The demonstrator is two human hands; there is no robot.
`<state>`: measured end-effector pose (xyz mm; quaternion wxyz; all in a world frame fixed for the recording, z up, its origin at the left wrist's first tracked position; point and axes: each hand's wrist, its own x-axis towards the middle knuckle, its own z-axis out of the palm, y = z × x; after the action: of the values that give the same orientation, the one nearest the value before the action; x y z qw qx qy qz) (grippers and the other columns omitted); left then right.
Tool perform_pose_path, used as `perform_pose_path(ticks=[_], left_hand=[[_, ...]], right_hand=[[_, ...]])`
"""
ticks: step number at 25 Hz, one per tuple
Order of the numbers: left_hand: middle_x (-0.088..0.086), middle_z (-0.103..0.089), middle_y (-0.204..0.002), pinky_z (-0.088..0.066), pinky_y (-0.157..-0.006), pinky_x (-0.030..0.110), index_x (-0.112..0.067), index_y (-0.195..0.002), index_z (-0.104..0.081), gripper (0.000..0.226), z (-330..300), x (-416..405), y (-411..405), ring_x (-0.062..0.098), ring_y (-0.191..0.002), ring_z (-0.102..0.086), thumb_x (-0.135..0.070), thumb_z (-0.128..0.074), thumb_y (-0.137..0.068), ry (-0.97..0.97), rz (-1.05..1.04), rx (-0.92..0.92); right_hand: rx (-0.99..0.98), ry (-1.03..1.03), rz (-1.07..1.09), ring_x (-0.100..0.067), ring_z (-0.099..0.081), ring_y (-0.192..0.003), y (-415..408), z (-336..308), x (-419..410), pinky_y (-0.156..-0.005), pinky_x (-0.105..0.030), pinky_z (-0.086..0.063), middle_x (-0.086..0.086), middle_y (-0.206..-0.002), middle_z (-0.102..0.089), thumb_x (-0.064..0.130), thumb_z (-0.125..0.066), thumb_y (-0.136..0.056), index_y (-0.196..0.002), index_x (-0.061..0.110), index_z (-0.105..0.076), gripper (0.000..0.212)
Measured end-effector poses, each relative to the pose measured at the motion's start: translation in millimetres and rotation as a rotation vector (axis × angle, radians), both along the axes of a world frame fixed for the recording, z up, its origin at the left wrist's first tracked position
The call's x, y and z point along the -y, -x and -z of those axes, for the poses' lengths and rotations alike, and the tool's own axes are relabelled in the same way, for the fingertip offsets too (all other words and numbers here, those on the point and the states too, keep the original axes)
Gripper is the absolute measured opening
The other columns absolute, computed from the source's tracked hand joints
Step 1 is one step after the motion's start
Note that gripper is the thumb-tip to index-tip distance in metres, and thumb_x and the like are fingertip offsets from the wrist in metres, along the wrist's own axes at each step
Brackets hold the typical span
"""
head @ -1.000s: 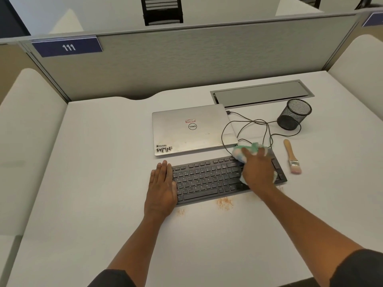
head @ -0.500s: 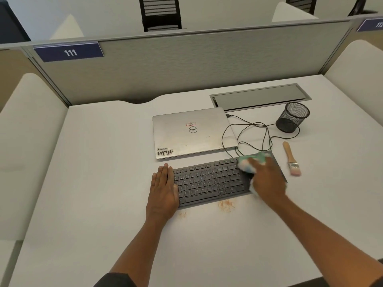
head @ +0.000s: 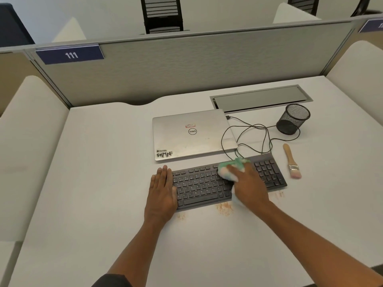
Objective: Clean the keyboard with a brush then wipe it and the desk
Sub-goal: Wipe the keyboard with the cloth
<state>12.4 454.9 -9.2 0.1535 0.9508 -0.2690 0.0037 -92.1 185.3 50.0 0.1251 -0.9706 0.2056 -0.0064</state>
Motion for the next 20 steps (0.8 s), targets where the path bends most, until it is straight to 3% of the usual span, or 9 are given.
perform_pose_path(ticks=[5, 10, 15, 20], left_hand=[[0.009, -0.01, -0.169, 0.008, -0.126, 0.032, -0.007, -0.161, -0.015, 0.068, -2, 0, 1, 0.021, -0.157, -0.003, -0.036, -0.011, -0.1, -0.005, -0.003, -0.003], [0.01, -0.014, -0.169, 0.009, -0.126, 0.031, -0.005, -0.16, -0.019, 0.068, -3, 1, 1, 0.022, -0.157, -0.006, -0.035, -0.013, -0.1, -0.003, -0.003, 0.001], [0.01, -0.015, -0.169, 0.006, -0.126, 0.032, -0.005, -0.16, -0.02, 0.067, -2, 0, 0, 0.022, -0.157, -0.006, -0.034, -0.014, -0.1, -0.015, -0.004, 0.007], [0.011, -0.016, -0.168, 0.006, -0.126, 0.032, -0.004, -0.16, -0.021, 0.067, -3, 0, 1, 0.022, -0.157, -0.008, -0.033, -0.015, -0.1, -0.001, -0.009, 0.0]], right_hand=[[-0.023, 0.024, 0.121, -0.034, -0.05, -0.115, 40, 0, 33, -0.084, -0.045, -0.054, -0.005, -0.153, -0.029, 0.009, -0.054, -0.088, -0.141, 0.041, -0.048, 0.062], [-0.036, 0.082, 0.299, -0.037, -0.055, -0.109, 16, -2, 82, -0.077, -0.043, -0.053, -0.01, -0.148, -0.033, 0.009, -0.061, -0.083, -0.138, 0.039, -0.048, 0.064], [-0.016, 0.061, 0.177, -0.033, -0.052, -0.11, -14, -2, 49, -0.084, -0.04, -0.052, -0.012, -0.145, -0.035, 0.008, -0.056, -0.086, -0.137, 0.034, -0.049, 0.058], [0.015, -0.026, 0.058, -0.03, -0.051, -0.115, 9, 3, 12, -0.088, -0.039, -0.054, -0.009, -0.149, -0.03, 0.012, -0.058, -0.088, -0.142, 0.036, -0.047, 0.06]])
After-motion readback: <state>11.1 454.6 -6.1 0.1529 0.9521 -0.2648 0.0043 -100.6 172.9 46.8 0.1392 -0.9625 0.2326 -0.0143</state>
